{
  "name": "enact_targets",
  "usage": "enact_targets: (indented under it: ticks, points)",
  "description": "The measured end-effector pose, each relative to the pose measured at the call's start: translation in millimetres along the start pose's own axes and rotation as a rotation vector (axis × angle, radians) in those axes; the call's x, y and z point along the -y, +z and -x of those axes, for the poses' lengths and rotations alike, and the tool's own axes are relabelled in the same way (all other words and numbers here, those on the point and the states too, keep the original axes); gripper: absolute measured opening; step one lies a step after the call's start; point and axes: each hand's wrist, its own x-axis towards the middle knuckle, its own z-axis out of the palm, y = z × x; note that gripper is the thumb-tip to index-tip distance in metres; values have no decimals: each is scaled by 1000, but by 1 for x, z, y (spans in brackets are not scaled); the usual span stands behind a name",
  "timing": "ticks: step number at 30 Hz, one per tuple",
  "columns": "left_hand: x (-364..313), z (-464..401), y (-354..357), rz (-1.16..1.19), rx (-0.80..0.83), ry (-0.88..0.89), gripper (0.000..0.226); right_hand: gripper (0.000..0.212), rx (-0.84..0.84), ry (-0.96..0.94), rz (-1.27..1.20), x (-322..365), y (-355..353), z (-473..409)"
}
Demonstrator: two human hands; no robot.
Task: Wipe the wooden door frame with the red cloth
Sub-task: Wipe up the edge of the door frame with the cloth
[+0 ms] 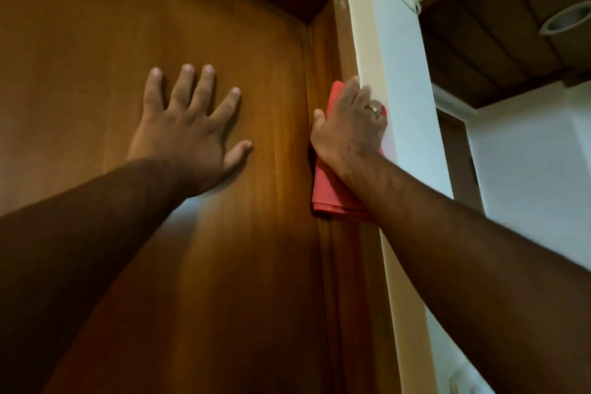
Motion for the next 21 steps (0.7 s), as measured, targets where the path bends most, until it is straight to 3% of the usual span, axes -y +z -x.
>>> enact_targets:
  ticks: [4,10,16,21]
  points:
    - [0,-1,2,-10,-15,-10,83,80,-126,-92,-55,-13,5,11]
    - [1,-2,2,-5,-9,0,86,82,-23,-305,-4,-37,11,16]
    - [-1,-1,1,-16,2,-17,84,91,5,-272,-97,4,-3,-105]
    - [-4,2,-6,-17,46,-35,85,91,2,-335,-134,-16,6,-65]
